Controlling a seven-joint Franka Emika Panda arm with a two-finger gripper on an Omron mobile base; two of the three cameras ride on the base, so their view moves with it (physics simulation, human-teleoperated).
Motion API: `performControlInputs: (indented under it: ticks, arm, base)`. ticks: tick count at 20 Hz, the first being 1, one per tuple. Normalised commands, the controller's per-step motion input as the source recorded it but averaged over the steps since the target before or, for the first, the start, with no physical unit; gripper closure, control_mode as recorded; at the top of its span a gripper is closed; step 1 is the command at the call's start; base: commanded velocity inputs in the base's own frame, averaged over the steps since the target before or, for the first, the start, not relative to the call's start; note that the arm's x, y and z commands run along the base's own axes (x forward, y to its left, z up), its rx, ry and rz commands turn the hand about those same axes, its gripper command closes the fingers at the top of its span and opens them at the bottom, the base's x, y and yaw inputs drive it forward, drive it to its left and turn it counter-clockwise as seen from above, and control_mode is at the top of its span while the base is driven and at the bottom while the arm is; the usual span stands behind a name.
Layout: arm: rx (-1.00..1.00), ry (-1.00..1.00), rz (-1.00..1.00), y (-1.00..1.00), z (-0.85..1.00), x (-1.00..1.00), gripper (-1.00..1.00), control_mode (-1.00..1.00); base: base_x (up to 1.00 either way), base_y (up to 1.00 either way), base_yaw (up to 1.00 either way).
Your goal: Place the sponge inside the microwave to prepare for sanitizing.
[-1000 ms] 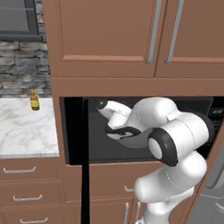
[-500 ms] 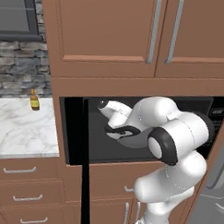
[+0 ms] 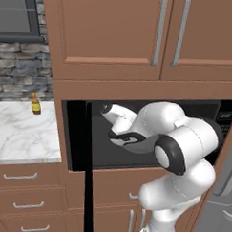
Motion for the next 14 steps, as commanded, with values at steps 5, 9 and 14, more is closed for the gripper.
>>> performControlInputs:
  ticks: [5, 9, 14]
  arm:
    - [0.00, -0.07, 0.02, 0.20, -0.15, -0.33, -1.00, -1.00]
    - [0.00, -0.17, 0.05, 0.16, -0.13, -0.33, -1.00, -1.00]
    - [0.00, -0.22, 0.08, 0.06, -0.08, -0.45, -1.00, -1.00]
  base:
    - [0.00, 0.00, 0.00]
    - [0.00, 0.00, 0.00]
    - [0.00, 0.00, 0.00]
